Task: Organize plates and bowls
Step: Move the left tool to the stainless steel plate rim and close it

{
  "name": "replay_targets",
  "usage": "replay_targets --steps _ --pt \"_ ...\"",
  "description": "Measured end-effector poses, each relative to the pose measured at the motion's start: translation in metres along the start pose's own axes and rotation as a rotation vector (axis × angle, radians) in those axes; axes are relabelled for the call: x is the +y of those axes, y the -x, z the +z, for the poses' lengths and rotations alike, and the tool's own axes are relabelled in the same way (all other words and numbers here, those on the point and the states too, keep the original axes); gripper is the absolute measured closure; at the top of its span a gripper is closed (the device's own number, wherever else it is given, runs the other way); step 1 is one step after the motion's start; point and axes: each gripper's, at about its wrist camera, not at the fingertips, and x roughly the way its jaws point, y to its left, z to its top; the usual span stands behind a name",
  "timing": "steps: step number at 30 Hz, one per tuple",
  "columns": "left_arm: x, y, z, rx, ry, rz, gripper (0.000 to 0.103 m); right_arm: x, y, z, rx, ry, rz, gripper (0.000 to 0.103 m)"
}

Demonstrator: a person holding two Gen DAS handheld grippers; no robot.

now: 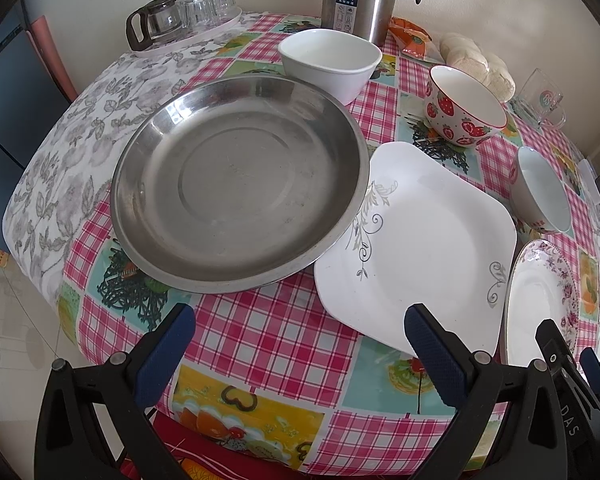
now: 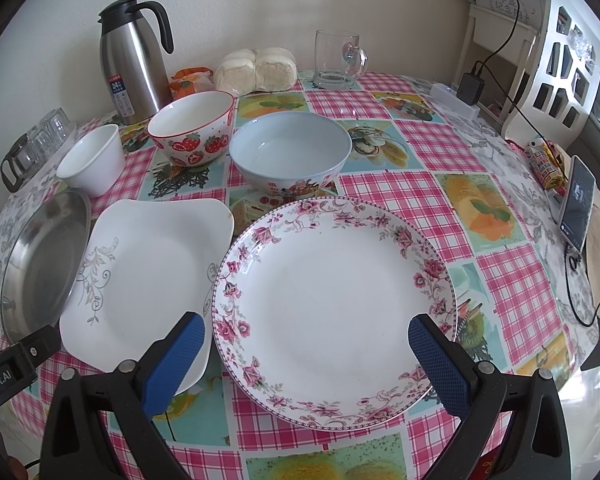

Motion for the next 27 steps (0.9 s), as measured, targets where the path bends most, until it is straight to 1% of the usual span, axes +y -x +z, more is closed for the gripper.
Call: replay_targets --steps 9,18,21,23,24,27 --pt "-0.002 0.0 0.001 0.0 0.006 -0.004 0.0 0.001 0.0 0.0 0.001 0.001 -0.001 0.0" --pt "0.012 0.002 0.003 -0.007 0.05 0.003 0.0 0.016 0.0 -0.003 0.004 0.026 0.003 0.0" --pt "0.025 0.004 0.008 -0.03 0.103 0.044 0.0 0.025 0.001 -0.002 0.0 0.04 0.021 0.0" --pt "0.039 0.006 0.012 -0.056 0.16 0.073 0.0 0.032 0.002 -0.002 -0.007 0.055 0.042 0.0" --pt "0.045 0.007 0.013 -0.068 0.187 0.079 0.0 0.037 0.003 -0.003 -0.012 0.066 0.051 0.0" --pt "0.067 0.011 0.017 -0.105 0.273 0.064 0.0 0.053 0.005 -0.004 -0.029 0.104 0.079 0.0"
